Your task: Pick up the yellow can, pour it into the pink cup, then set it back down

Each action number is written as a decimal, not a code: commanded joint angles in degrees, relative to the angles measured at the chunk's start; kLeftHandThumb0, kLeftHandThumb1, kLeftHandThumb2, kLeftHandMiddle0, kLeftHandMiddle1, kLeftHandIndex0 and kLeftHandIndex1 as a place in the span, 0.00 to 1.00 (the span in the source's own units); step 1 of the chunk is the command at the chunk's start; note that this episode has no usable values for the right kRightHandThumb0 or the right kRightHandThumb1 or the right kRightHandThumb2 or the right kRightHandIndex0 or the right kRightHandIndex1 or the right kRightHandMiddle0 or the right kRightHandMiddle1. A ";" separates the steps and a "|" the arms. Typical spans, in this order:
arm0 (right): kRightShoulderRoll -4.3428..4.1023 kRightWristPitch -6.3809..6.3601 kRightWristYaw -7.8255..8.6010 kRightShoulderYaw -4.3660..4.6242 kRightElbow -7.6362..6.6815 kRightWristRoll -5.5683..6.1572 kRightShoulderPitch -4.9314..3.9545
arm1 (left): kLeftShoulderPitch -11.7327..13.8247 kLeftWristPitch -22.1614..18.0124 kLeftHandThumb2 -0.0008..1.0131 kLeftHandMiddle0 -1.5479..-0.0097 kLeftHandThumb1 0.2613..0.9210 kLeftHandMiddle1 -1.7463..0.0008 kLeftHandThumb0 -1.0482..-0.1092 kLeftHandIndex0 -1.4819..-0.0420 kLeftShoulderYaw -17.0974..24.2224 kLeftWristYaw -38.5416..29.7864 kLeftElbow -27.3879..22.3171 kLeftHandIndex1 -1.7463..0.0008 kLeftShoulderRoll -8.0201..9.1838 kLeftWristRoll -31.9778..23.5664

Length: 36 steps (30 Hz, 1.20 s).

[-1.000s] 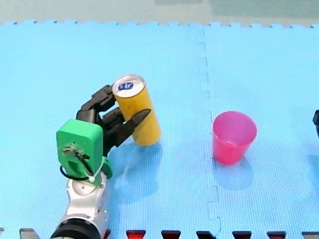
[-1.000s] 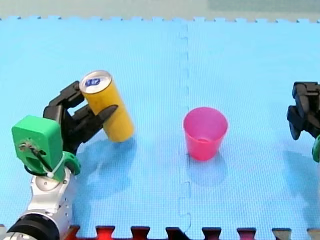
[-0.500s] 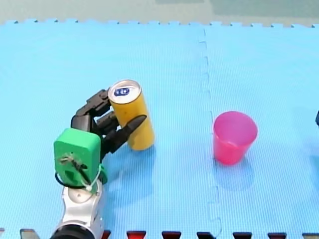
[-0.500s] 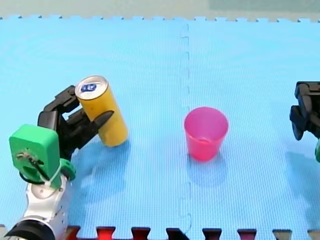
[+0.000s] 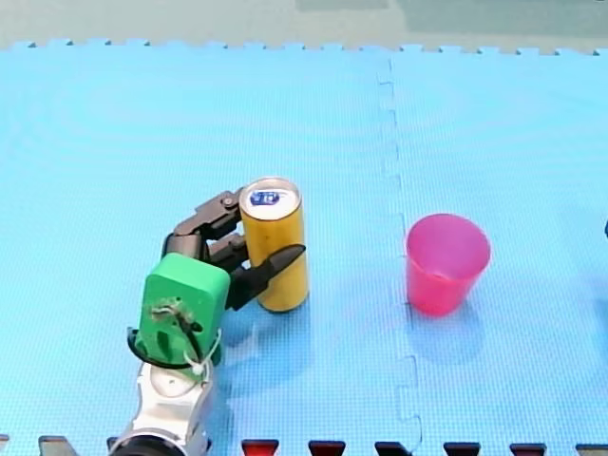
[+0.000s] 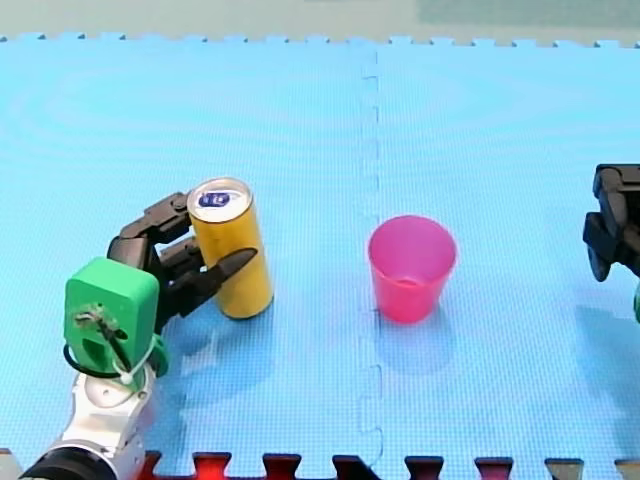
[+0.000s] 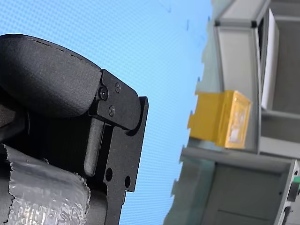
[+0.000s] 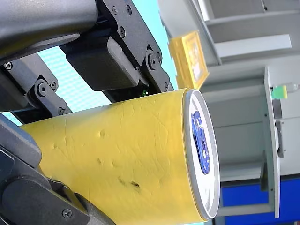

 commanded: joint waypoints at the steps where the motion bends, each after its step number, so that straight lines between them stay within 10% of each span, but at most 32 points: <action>1: -0.38 0.22 0.07 -0.16 -0.15 0.38 0.10 | 0.23 0.57 0.00 0.15 0.86 1.00 0.74 0.21 0.05 -0.78 0.39 1.00 -0.26 -0.23; 24: -0.32 0.34 -0.42 -0.18 -0.42 0.57 0.10 | 1.57 -1.56 0.00 0.18 0.87 1.00 0.73 0.25 -3.01 1.82 0.35 1.00 0.71 3.80; 30: -0.39 0.31 -0.73 0.07 -0.41 0.36 0.07 | 0.26 2.69 0.01 0.72 0.76 1.00 0.08 0.76 -9.81 9.76 0.62 1.00 3.40 13.19; 36: -0.28 0.33 -0.78 0.12 -0.35 0.42 0.03 | -0.01 4.12 0.02 0.75 0.80 0.99 0.00 0.84 -11.55 12.05 0.17 0.99 3.92 14.98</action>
